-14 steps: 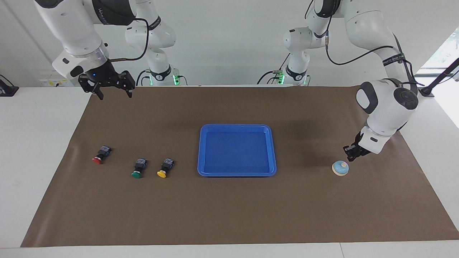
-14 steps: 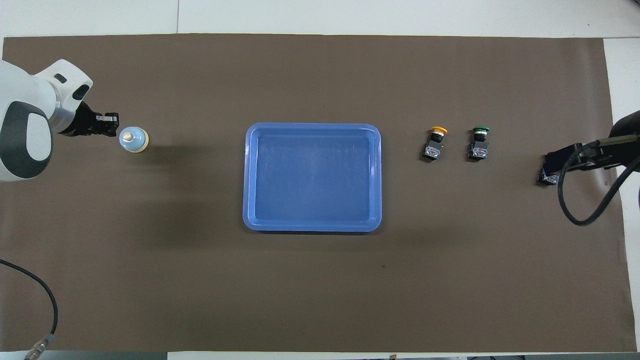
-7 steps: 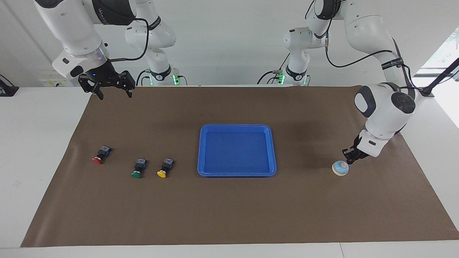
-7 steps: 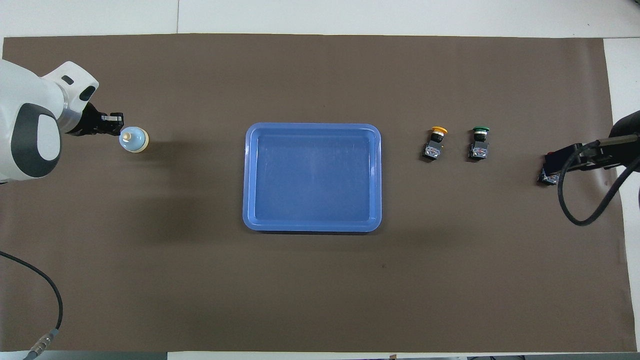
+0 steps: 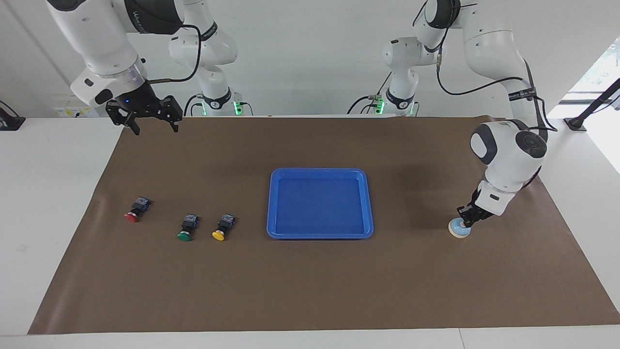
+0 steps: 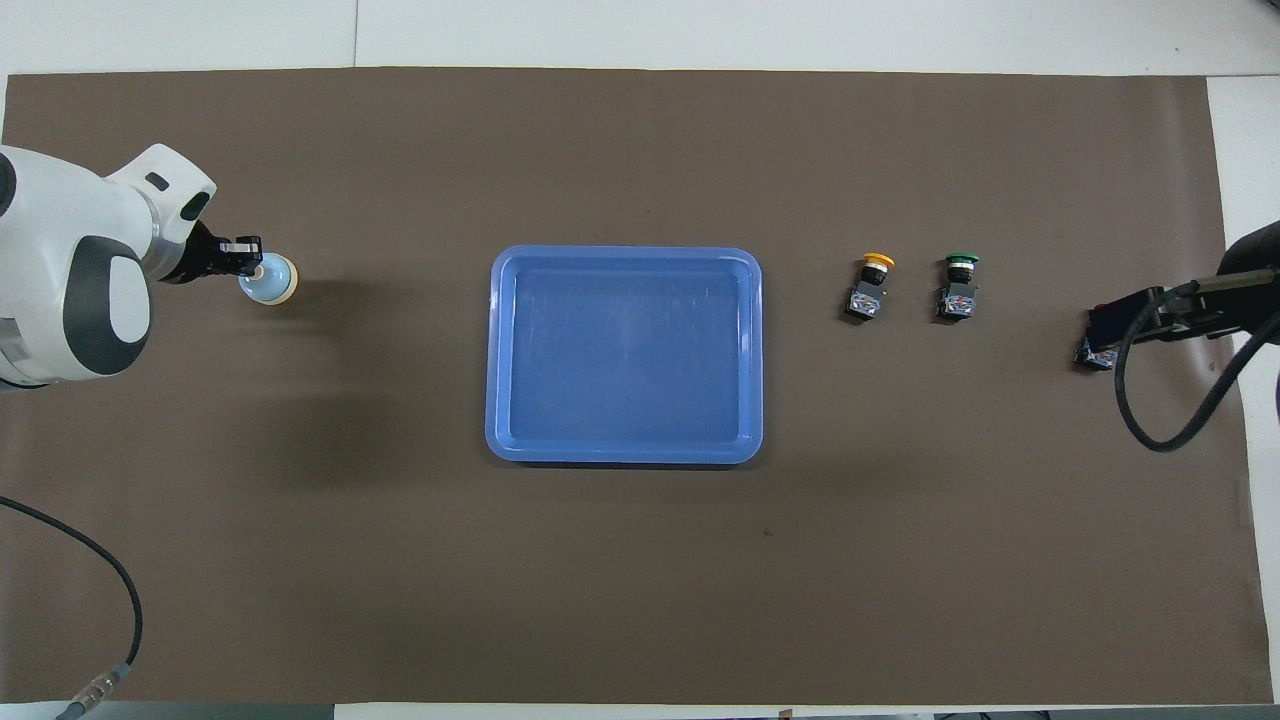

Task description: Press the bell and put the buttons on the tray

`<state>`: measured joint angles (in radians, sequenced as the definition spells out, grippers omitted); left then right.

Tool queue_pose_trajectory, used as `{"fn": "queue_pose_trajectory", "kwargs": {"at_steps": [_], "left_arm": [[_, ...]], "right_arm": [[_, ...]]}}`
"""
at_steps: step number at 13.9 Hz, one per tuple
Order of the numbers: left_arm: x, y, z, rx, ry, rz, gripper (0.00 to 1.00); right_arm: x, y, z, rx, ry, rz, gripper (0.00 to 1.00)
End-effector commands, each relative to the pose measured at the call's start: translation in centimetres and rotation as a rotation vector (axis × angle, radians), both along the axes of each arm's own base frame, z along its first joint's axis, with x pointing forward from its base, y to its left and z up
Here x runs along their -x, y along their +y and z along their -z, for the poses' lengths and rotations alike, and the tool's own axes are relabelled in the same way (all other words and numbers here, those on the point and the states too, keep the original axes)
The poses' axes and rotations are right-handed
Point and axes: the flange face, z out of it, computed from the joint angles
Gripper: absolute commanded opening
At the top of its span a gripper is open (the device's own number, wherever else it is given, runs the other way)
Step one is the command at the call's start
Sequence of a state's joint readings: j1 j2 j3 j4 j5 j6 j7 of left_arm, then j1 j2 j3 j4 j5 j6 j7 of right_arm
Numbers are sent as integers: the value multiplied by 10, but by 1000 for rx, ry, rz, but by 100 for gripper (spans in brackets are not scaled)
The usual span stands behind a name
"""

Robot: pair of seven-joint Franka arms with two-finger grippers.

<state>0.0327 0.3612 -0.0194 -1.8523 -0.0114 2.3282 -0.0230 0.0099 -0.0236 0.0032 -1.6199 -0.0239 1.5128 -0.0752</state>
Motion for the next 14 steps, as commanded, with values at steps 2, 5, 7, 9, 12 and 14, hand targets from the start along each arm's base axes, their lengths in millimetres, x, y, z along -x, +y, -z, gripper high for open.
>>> {"fn": "queue_pose_trajectory", "kwargs": {"at_steps": [2, 5, 7, 9, 12, 14], "left_arm": [[-1, 4, -7, -3, 22, 1, 0], [-4, 14, -84, -6, 89, -7, 0], [7, 9, -130, -4, 104, -2, 29], [28, 4, -176, -4, 87, 6, 71], [64, 1, -235, -4, 81, 9, 98], [83, -5, -256, -2, 99, 6, 100]], "right_arm": [[5, -2, -1, -7, -2, -17, 100], [5, -2, -2, -7, -3, -17, 100], [5, -2, -1, -7, -2, -17, 100], [5, -2, -2, -7, -3, -17, 100], [5, -3, -2, -7, -3, -16, 100], [5, -2, -2, -7, -3, -17, 100]]}}
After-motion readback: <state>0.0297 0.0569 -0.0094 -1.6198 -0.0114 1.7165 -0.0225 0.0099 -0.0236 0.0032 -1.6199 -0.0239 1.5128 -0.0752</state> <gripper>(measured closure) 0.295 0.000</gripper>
